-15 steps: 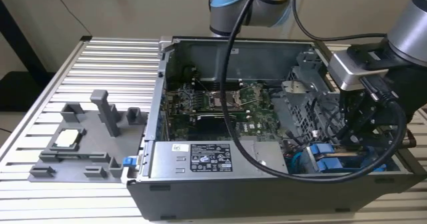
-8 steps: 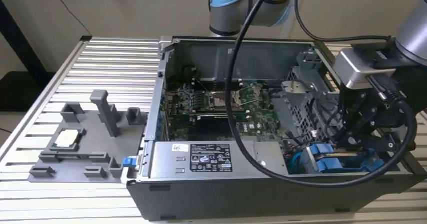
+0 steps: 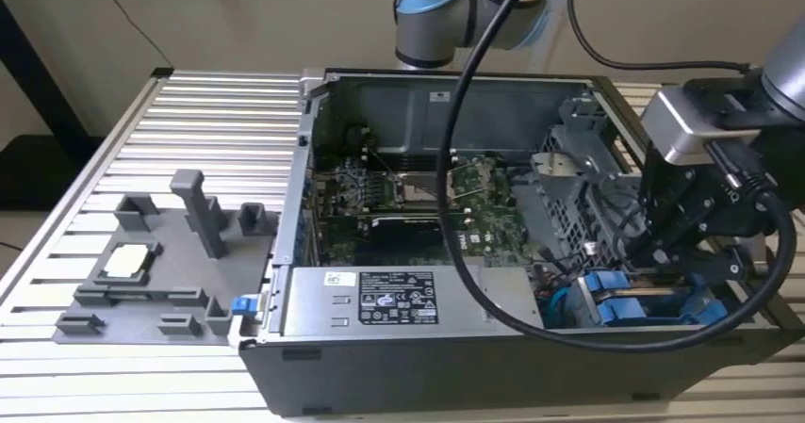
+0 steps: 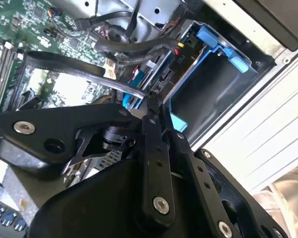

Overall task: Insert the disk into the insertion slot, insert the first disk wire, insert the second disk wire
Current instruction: 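Insert the second disk wire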

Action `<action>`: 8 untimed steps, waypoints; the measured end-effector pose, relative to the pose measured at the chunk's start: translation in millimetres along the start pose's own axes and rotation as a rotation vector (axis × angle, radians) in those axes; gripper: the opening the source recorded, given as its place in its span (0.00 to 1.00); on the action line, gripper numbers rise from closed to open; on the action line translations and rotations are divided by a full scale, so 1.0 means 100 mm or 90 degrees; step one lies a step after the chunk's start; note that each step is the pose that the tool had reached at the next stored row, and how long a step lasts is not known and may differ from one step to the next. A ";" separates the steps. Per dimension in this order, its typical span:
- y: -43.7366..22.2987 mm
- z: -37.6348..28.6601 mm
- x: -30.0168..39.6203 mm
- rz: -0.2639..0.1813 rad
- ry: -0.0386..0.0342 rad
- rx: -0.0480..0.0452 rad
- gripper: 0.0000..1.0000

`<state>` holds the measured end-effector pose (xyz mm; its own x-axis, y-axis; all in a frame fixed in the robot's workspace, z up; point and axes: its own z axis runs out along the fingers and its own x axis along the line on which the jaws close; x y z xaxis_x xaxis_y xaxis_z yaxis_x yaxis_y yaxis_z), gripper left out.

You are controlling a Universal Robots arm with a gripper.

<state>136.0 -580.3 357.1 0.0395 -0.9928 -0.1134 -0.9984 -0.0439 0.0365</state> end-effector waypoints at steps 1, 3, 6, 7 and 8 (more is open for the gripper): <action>0.000 0.002 0.001 0.002 -0.0050 0.0004 0.16; -0.002 0.003 0.008 0.004 -0.0098 0.0007 0.16; -0.020 0.003 0.020 0.006 -0.0102 -0.0039 0.16; -0.027 0.003 0.024 0.006 -0.0103 -0.0054 0.16; -0.035 0.003 0.028 0.006 -0.0104 -0.0065 0.16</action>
<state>139.5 -582.8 356.4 0.0288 -0.9912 -0.1293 -0.9982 -0.0352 0.0478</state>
